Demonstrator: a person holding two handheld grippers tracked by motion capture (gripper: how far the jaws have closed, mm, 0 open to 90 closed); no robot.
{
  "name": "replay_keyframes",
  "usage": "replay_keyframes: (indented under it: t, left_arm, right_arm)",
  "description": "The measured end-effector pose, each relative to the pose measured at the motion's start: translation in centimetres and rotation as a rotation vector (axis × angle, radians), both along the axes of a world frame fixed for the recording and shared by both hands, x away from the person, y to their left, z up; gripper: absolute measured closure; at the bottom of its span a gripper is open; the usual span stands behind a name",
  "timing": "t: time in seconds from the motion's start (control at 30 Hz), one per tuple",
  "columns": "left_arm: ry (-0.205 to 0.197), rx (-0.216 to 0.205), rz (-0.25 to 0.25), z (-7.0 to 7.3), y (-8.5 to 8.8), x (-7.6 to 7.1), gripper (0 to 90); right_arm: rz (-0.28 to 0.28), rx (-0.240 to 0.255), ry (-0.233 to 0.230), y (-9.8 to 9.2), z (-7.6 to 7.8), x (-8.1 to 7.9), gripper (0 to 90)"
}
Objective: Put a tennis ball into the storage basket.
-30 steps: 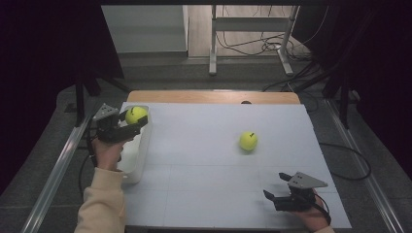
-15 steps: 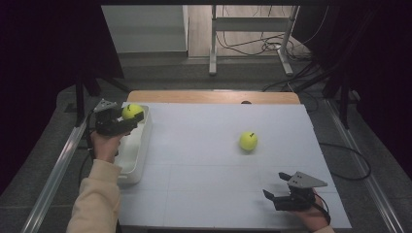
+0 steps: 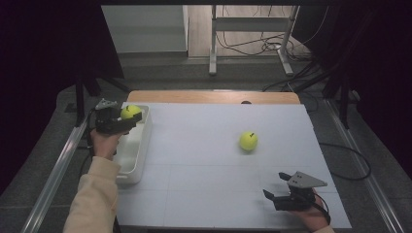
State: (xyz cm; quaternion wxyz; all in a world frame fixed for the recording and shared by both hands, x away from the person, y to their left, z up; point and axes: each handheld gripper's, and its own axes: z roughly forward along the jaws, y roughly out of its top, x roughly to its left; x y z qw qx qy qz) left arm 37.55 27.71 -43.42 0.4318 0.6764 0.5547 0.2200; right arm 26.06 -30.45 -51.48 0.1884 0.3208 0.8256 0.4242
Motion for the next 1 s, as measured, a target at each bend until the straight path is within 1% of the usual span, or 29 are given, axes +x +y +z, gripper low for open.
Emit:
replay_keyframes:
  t: [0.13,0.3,0.4,0.47,0.5,0.63,0.83,1.0]
  left_arm:
    - [0.015,0.003,-0.003,-0.1,-0.2,0.4,26.3]
    - [0.031,0.028,-0.006,-0.2,-0.3,0.8,26.2]
    - [0.040,0.031,-0.003,-0.3,-0.2,1.0,26.2]
    - [0.055,0.039,-0.002,-0.4,-0.2,1.4,26.3]
    - [0.055,0.039,-0.002,-0.4,-0.2,1.4,26.2]
    - [0.075,0.069,-0.007,-0.5,-0.2,1.9,26.3]
    - [0.105,0.062,0.002,-0.9,0.4,2.3,26.2]
    - [0.120,0.063,-0.001,-1.0,0.5,2.5,26.2]
  right_arm:
    - [0.000,0.000,0.000,0.0,0.0,0.0,13.3]
    - [-0.003,-0.001,0.002,0.0,-0.1,0.1,13.4]
    - [-0.004,-0.001,0.003,0.0,-0.1,0.1,13.4]
    - [-0.005,-0.001,0.004,0.0,-0.1,0.1,13.4]
    - [-0.005,-0.001,0.004,0.0,-0.1,0.1,13.4]
    - [-0.008,0.002,0.005,-0.1,0.0,0.1,13.4]
    - [-0.007,-0.002,0.006,-0.1,-0.1,0.1,13.4]
    - [-0.008,0.000,0.006,-0.1,-0.1,0.2,13.4]
